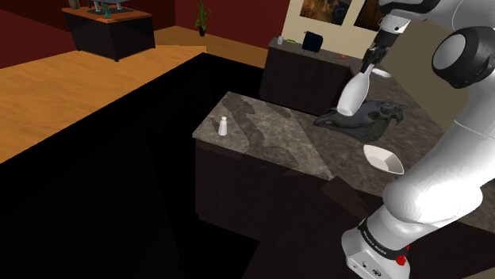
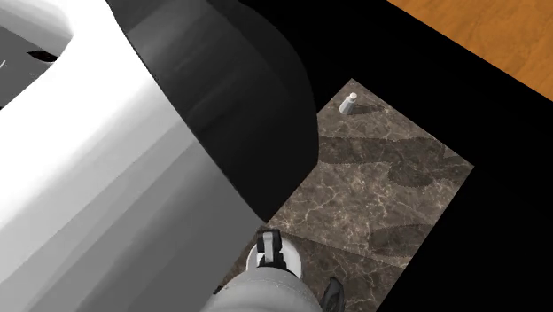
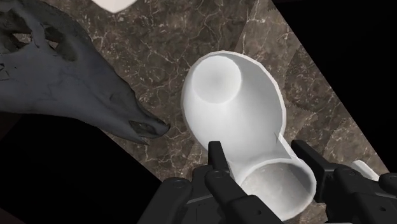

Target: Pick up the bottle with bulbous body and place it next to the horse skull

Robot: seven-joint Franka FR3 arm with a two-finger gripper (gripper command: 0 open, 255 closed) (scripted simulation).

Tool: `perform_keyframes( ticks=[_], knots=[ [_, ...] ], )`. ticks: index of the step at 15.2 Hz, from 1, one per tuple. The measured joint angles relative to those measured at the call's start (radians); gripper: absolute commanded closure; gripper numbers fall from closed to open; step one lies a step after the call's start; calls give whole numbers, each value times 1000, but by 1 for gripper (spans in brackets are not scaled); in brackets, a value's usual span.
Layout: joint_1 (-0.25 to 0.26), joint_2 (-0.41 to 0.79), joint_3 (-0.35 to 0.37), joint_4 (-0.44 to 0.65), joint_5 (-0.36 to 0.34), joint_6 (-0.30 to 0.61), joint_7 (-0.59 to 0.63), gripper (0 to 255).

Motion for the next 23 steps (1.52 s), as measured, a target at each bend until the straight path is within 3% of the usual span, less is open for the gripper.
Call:
perform_keyframes(
  ticks=[23],
  knots=[
    [14,-20,7,-339,-4,320,-4,255]
  ],
)
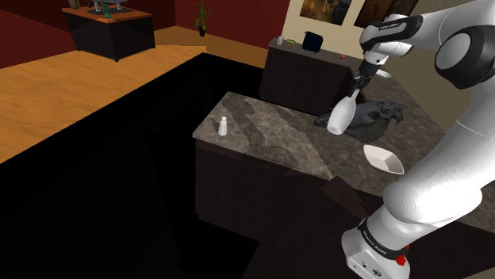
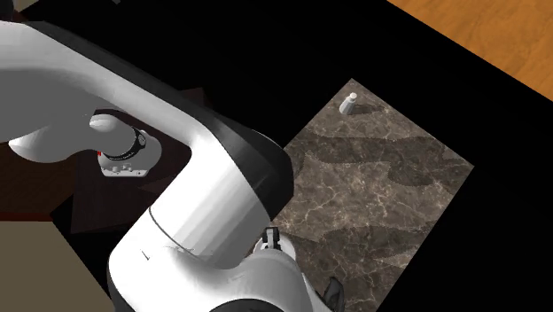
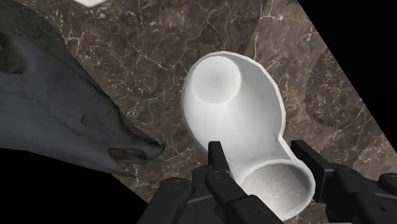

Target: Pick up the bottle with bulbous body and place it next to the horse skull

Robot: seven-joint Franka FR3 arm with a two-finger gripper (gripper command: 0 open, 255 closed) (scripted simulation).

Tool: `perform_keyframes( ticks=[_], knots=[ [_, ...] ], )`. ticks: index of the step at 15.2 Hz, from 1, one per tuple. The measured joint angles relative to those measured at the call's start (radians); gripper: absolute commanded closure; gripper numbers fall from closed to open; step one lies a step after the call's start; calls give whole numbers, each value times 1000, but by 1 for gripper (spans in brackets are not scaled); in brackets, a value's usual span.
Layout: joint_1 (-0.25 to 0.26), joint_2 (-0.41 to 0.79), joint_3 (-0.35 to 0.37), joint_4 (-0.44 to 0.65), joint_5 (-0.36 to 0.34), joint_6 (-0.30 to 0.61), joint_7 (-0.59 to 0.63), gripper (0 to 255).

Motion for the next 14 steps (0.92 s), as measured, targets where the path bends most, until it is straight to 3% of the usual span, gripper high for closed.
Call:
perform_keyframes(
  ticks=[14],
  knots=[
    [-5,52,5,-127,29,174,-23,255]
  ],
)
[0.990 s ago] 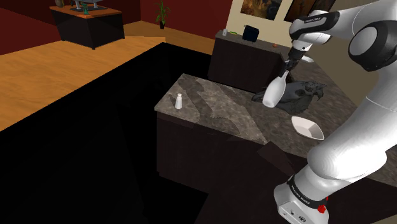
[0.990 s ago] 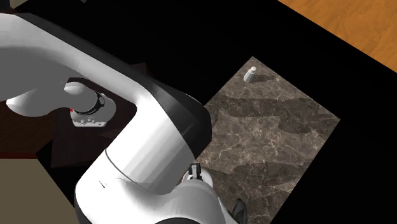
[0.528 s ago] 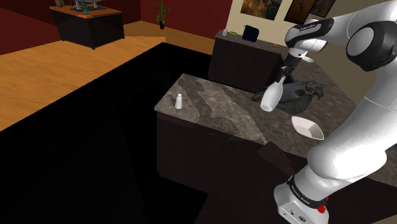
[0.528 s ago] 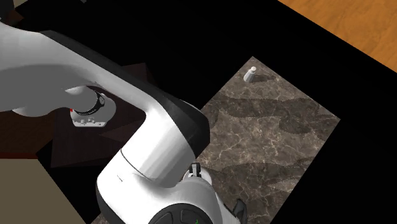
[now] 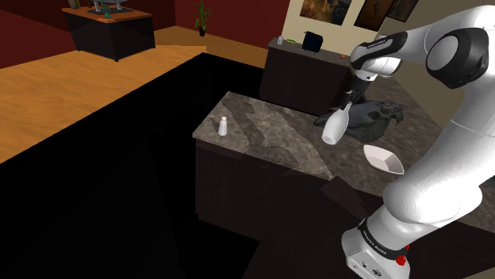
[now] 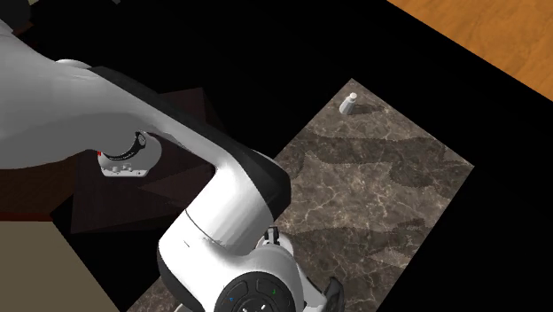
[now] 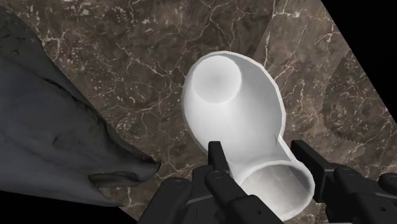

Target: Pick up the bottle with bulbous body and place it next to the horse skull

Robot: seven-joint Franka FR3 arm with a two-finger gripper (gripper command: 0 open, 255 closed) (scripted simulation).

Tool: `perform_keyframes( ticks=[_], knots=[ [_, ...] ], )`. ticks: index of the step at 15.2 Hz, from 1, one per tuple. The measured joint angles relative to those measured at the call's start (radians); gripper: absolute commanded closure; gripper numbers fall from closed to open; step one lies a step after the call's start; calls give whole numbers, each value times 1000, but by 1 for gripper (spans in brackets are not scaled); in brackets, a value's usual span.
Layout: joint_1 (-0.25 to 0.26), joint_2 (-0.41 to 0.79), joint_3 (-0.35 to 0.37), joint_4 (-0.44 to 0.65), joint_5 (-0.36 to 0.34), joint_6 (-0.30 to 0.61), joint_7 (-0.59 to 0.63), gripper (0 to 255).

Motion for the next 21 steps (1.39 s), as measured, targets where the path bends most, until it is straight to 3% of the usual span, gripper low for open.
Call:
perform_keyframes(
  ticks=[10,16,17,21],
  knots=[
    [-7,62,10,-62,36,118,-25,255],
    [-8,67,11,-65,39,127,-26,255],
    [-8,67,11,-65,39,127,-26,0],
    [-8,67,11,-65,39,127,-26,0]
  ],
)
